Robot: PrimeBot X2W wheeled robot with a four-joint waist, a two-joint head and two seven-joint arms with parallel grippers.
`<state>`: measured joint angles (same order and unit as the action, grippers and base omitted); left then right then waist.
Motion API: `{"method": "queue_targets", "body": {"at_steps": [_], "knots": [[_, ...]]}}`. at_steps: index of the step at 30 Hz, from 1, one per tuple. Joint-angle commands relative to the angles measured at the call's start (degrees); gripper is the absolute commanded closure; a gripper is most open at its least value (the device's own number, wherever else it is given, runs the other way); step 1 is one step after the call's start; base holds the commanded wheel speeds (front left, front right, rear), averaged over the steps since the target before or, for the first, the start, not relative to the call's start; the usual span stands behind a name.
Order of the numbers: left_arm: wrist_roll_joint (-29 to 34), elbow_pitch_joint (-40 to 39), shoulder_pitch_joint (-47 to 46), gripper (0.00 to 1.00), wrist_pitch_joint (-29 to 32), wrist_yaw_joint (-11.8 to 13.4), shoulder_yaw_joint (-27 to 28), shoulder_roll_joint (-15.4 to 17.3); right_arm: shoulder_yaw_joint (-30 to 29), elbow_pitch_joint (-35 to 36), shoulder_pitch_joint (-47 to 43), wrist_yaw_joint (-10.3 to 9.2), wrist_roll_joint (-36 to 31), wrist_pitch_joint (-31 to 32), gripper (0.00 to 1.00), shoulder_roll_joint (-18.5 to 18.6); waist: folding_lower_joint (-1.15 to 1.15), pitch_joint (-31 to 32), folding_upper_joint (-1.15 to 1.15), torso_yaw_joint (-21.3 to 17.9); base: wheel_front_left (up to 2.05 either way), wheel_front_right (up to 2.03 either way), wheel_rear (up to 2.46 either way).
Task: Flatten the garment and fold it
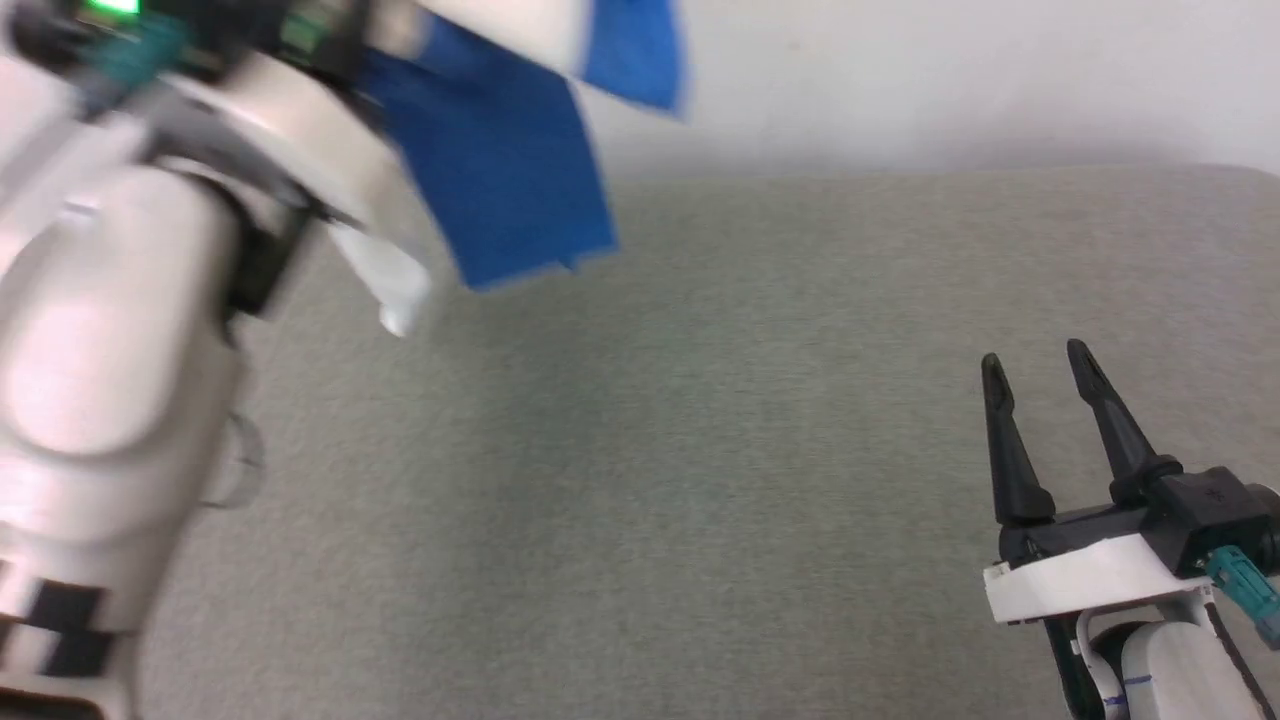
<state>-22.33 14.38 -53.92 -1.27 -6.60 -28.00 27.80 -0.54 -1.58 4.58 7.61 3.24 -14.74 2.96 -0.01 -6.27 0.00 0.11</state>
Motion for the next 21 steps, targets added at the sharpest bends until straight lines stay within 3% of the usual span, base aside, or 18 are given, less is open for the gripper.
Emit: {"method": "queue_targets", "body": {"at_steps": [1,6,12,16,17,18,21], "knots": [[0.3,-0.8,1.5,1.00,0.5,-0.5,-1.8,-1.4,-0.4,0.4,-0.5,-0.12,0.5,-0.3,0.00,-0.1,0.01,1.3,0.00,-4.4,0.00,0.00,0.00],[-1.5,-1.7,7.3,1.00,4.4,-0.8,-11.9,-7.1,-2.1,0.4,-0.3,-0.12,2.1,-0.3,0.00,-0.1,0.01,0.1,0.00,-8.5,0.00,0.00,0.00],[-6.3,3.5,17.3,1.00,6.9,-0.9,-26.6,-13.0,-3.1,0.2,0.7,-0.12,3.8,-0.3,0.00,-0.1,0.01,-1.9,0.00,-12.3,0.00,0.00,0.00],[-8.5,7.7,20.6,1.00,6.5,-0.9,-31.1,-14.9,-2.9,0.2,1.0,-0.12,4.1,-0.3,0.00,-0.1,0.01,-2.6,0.00,-13.2,0.00,0.00,0.00],[-9.2,9.1,21.5,0.67,6.2,-0.9,-31.8,-15.5,-3.0,0.1,1.0,-0.12,4.2,-0.3,0.00,-0.1,0.01,-2.8,0.00,-13.2,0.00,0.00,0.00],[-9.6,10.4,22.0,0.00,5.9,-0.9,-32.2,-16.0,-3.1,0.1,0.9,-0.12,4.2,-0.3,0.00,-0.1,0.01,-2.8,0.00,-13.1,0.00,0.00,0.00],[-10.4,13.0,22.6,0.00,3.8,-0.9,-32.3,-17.5,-3.2,-0.3,0.4,-0.12,4.1,-0.3,0.00,-0.1,0.01,-2.3,0.00,-12.1,0.00,0.00,0.00]]}}
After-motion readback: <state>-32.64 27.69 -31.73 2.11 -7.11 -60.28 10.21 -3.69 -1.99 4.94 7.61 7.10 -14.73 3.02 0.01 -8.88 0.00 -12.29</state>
